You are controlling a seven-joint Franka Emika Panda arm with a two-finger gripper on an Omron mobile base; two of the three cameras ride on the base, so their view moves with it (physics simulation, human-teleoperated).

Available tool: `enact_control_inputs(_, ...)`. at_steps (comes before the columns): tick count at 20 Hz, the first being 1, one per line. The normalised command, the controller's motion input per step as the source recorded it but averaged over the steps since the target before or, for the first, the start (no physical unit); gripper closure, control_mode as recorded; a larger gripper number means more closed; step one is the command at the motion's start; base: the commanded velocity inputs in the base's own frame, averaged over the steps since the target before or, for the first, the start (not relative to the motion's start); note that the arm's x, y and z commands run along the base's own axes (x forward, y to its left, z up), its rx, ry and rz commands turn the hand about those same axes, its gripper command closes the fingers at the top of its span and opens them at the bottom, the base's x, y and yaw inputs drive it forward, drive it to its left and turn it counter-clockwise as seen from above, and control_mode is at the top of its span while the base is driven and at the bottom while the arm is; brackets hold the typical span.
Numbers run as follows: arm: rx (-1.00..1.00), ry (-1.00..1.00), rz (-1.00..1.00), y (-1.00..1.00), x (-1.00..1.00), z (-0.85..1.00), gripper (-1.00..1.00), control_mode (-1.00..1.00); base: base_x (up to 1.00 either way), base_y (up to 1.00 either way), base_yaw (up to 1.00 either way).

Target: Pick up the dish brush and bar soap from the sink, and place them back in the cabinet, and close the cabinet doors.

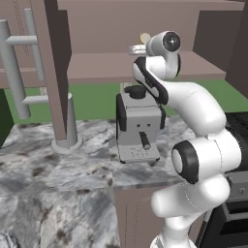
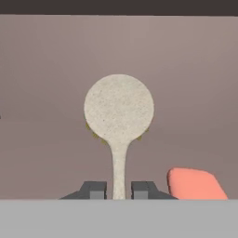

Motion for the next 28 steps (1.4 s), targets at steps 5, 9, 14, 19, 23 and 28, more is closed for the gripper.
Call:
enact_control_inputs(5, 0.0, 0.0, 0.0, 0.0, 0.35, -0.04, 1.0, -1.0, 0.0, 0.0, 0.0)
enact_control_inputs(9, 0.0, 0.0, 0.0, 0.0, 0.27, -0.21, 1.0, -1.0, 0.0, 0.0, 0.0)
enact_control_inputs(14, 0.0, 0.0, 0.0, 0.0, 0.24, -0.27, 1.0, -1.0, 0.0, 0.0, 0.0)
enact_control_inputs(19, 0.0, 0.0, 0.0, 0.05, 0.29, -0.27, 1.0, -1.0, 0.0, 0.0, 0.0)
enact_control_inputs(23, 0.0, 0.0, 0.0, 0.07, 0.25, -0.21, 1.0, -1.0, 0.0, 0.0, 0.0)
enact_control_inputs(28, 0.0, 0.01, 0.0, 0.05, 0.2, -0.25, 1.0, -1.0, 0.0, 0.0, 0.0)
